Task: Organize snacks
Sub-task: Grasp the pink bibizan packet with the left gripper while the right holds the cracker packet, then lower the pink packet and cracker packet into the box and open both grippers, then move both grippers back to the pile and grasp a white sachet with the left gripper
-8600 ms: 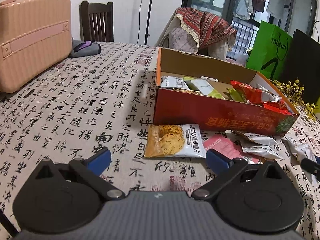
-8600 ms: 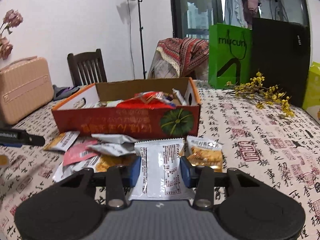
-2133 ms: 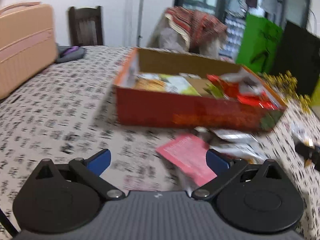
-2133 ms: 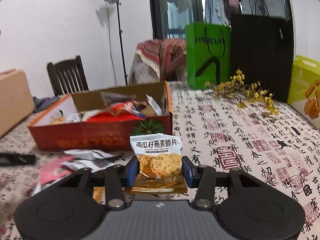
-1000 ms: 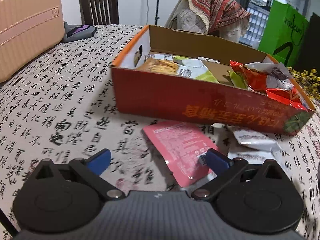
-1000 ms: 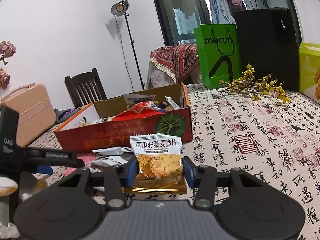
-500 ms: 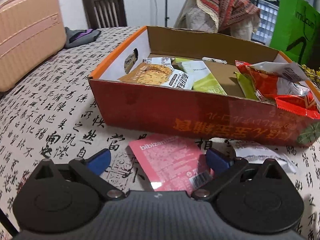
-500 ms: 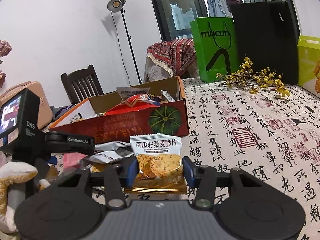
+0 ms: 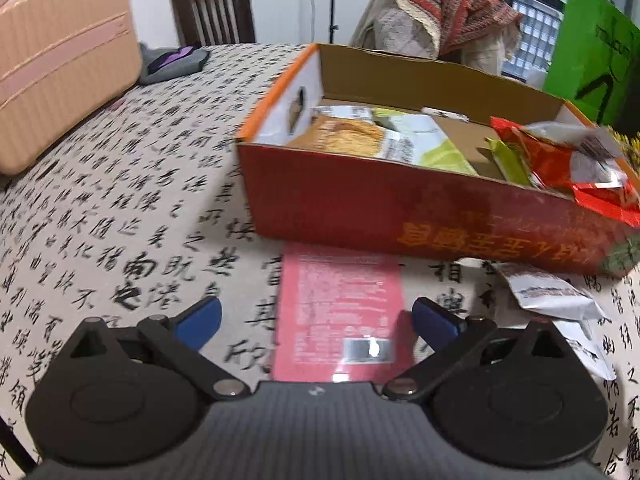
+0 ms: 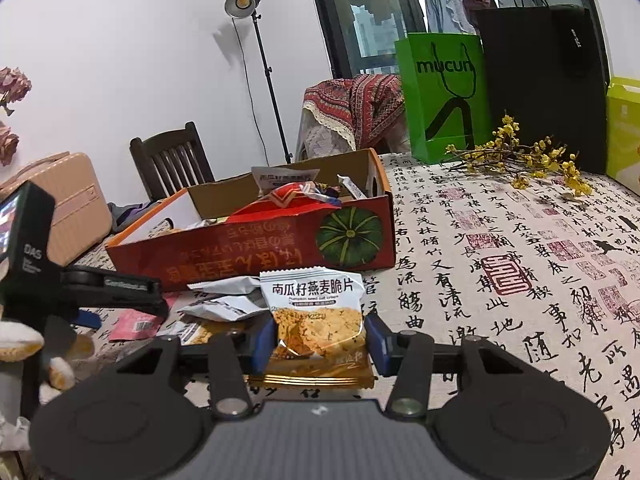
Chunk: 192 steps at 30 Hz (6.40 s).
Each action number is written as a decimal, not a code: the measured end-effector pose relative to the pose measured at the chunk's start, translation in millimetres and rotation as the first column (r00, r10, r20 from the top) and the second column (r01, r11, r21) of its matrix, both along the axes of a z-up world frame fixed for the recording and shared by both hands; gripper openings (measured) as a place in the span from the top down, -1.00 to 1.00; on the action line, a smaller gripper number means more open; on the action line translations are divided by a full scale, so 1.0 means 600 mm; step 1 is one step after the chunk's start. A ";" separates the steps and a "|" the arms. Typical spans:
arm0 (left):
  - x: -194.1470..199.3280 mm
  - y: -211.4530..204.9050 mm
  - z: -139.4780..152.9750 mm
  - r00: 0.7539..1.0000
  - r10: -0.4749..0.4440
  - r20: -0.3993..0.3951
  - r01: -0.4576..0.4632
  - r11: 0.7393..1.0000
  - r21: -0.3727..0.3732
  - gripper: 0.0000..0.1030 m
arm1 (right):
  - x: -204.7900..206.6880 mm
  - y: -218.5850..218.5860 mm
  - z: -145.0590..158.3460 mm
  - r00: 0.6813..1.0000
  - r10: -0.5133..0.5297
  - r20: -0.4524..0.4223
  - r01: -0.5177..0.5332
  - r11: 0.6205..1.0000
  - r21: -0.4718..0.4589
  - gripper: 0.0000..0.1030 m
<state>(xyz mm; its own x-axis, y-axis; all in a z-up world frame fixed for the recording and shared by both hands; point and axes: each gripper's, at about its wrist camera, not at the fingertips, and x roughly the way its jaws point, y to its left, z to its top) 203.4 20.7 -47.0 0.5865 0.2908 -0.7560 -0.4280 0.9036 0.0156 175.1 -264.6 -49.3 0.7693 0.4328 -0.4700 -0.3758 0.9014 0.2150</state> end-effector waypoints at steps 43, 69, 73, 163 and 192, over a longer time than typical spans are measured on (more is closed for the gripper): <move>-0.110 0.002 0.072 0.955 -0.198 0.220 0.196 0.980 0.031 -0.34 | -0.014 0.025 0.034 0.998 -0.001 0.055 0.002 1.000 -0.020 0.08; 0.038 -0.005 0.173 0.906 -0.224 0.360 0.232 0.972 0.023 -0.34 | 0.139 0.091 0.139 0.986 -0.001 0.165 -0.002 1.000 0.018 0.09; 0.068 0.002 0.168 0.912 -0.206 0.355 0.215 0.977 0.017 -0.34 | 0.173 0.106 0.143 0.987 -0.003 0.162 0.002 1.000 0.008 0.09; -0.097 -0.130 0.007 0.926 -0.373 0.064 0.362 0.922 0.133 -1.00 | 0.000 -0.012 0.011 0.992 -0.104 -0.069 0.097 0.990 -0.105 -1.00; -0.127 -0.002 0.015 0.976 -0.177 0.125 0.184 0.982 -0.049 0.02 | -0.011 0.022 0.000 0.995 -0.018 -0.094 0.011 0.997 -0.081 -1.00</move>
<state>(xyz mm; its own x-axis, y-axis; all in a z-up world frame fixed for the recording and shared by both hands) 127.5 19.5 -37.7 0.7122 0.1282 -0.6902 -0.2531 0.9639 -0.0821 168.4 -251.7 -49.6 0.7258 0.3801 -0.5733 -0.3442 0.9223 0.1758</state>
